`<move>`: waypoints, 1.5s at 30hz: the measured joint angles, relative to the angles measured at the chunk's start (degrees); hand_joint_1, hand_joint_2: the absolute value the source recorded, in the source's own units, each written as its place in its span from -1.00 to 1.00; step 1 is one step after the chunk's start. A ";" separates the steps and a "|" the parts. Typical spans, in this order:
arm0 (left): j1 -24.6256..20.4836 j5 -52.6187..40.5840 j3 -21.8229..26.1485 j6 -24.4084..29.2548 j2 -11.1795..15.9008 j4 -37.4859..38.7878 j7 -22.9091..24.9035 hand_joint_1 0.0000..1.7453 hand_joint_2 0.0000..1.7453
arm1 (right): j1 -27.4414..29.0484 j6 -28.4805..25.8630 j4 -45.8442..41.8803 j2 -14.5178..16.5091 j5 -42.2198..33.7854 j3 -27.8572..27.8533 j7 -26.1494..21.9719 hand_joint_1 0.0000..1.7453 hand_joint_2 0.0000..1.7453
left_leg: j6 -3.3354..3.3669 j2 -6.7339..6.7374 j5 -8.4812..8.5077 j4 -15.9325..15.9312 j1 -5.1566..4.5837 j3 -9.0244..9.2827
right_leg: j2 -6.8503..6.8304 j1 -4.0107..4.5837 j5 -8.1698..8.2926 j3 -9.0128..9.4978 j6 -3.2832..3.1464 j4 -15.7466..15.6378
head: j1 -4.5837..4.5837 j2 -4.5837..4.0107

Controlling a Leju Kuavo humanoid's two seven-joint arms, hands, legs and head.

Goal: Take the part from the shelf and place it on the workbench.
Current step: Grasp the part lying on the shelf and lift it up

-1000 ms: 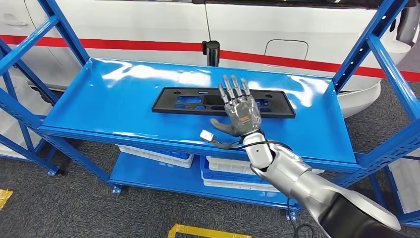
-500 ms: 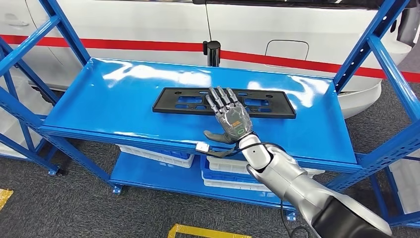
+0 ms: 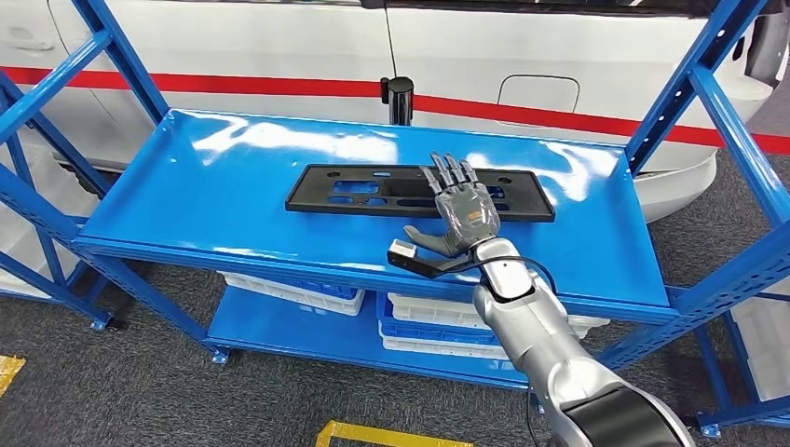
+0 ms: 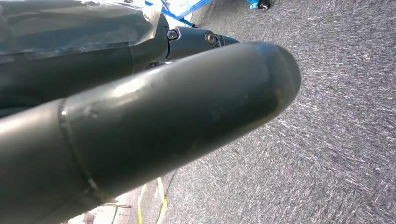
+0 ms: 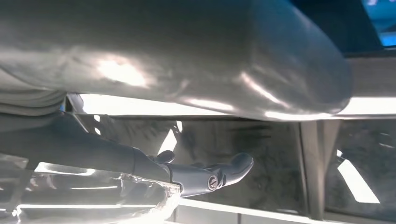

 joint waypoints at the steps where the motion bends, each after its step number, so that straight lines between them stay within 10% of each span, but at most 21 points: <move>1: 0.00 -0.04 -0.03 0.02 0.00 0.00 0.09 -1.00 -1.00 | -0.11 0.00 0.40 0.30 0.44 -0.46 0.32 -1.00 -1.00 | 0.00 0.00 0.00 -0.01 0.00 0.01 | 0.00 0.00 0.00 0.00 0.00 0.00 | 0.00 0.00; 34: -0.03 -0.11 -3.43 1.06 0.23 0.00 1.68 -1.00 -1.00 | -1.00 0.00 2.33 -1.03 2.40 17.85 13.92 -1.00 -1.00 | 0.00 0.01 0.00 -0.04 -0.01 0.01 | 0.01 0.00 0.00 0.01 0.00 0.00 | 0.00 0.00; 38: -0.06 -0.11 -4.12 1.13 0.31 0.00 2.11 -1.00 -1.00 | -1.91 0.00 3.29 -1.22 2.40 21.09 17.58 -1.00 1.00 | 0.00 0.01 0.00 -0.04 -0.01 0.00 | 0.01 0.00 0.00 0.01 0.00 0.00 | 0.00 0.00; 45: -0.11 -0.11 -4.68 1.09 0.45 0.00 2.22 -1.00 -1.00 | -5.01 0.00 5.69 -1.11 2.39 27.38 22.06 -1.00 1.00 | 0.00 0.01 0.00 -0.04 -0.01 0.02 | 0.01 0.00 0.00 0.02 0.00 0.00 | 0.00 0.00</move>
